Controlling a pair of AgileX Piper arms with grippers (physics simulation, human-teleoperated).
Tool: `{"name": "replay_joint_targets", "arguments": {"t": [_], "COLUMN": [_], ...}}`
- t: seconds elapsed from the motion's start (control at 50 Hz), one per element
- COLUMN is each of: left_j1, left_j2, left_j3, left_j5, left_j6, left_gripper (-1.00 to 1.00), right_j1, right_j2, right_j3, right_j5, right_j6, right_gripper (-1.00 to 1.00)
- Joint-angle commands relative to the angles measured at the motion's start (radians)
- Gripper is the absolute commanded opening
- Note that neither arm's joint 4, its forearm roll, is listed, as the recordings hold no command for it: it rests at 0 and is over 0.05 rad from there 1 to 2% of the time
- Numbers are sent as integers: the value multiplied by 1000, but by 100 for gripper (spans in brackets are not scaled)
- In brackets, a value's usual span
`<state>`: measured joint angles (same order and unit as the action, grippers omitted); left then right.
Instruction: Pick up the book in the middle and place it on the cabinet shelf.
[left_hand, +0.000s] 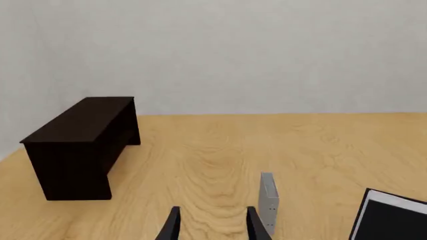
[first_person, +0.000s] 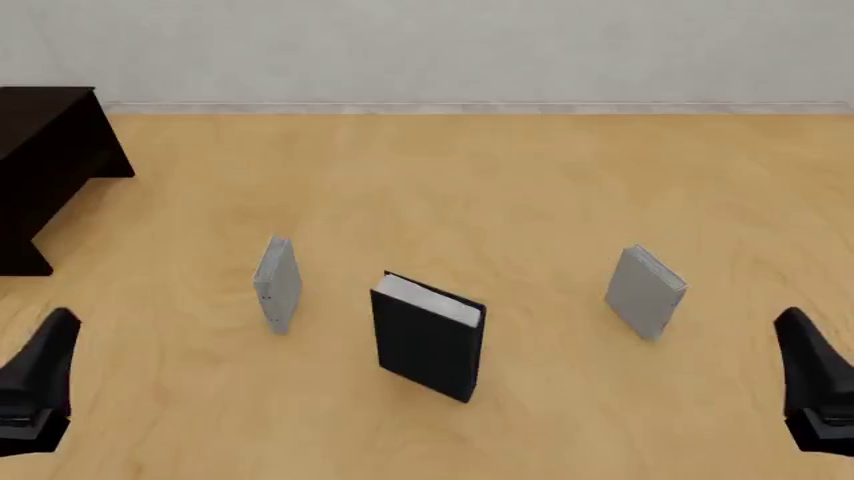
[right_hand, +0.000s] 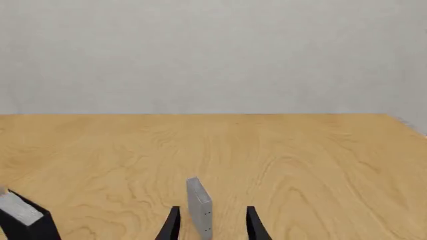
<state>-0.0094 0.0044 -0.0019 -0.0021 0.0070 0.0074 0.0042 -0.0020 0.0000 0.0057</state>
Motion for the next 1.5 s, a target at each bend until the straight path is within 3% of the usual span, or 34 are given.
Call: {"name": "replay_joint_targets", "arguments": {"t": [0.02, 0.18, 0.4, 0.58, 0.74, 1.02, 1.12, 1.24, 1.5], "left_j1": [-14, -61, -193, -298, -379, -500, -553, -556, -662], "left_j2": [30, 156, 526, 709, 825, 890, 944, 972, 1057], "left_j3": [0, -11, -82, -129, -205, -293, -316, -358, -454], "left_j5": [-21, -142, -444, -559, -591, -565, -557, -543, -453], "left_j6": [-7, 3, 81, 122, 173, 261, 341, 379, 519], "left_gripper": [100, 100, 100, 100, 100, 100, 100, 100, 100], "right_j1": [-8, -8, -8, -8, -8, -8, -8, -8, -8], "right_j2": [8, 4, 11, 5, 3, 3, 4, 4, 7], "right_j3": [-1, -2, 0, 0, 0, -1, -1, -1, 0], "right_j5": [-7, -5, -14, -9, -8, -7, -8, -8, -12], "right_j6": [-4, -9, -10, -10, -10, -11, -10, -10, -11], "right_gripper": [100, 100, 100, 100, 100, 100, 100, 100, 100]}}
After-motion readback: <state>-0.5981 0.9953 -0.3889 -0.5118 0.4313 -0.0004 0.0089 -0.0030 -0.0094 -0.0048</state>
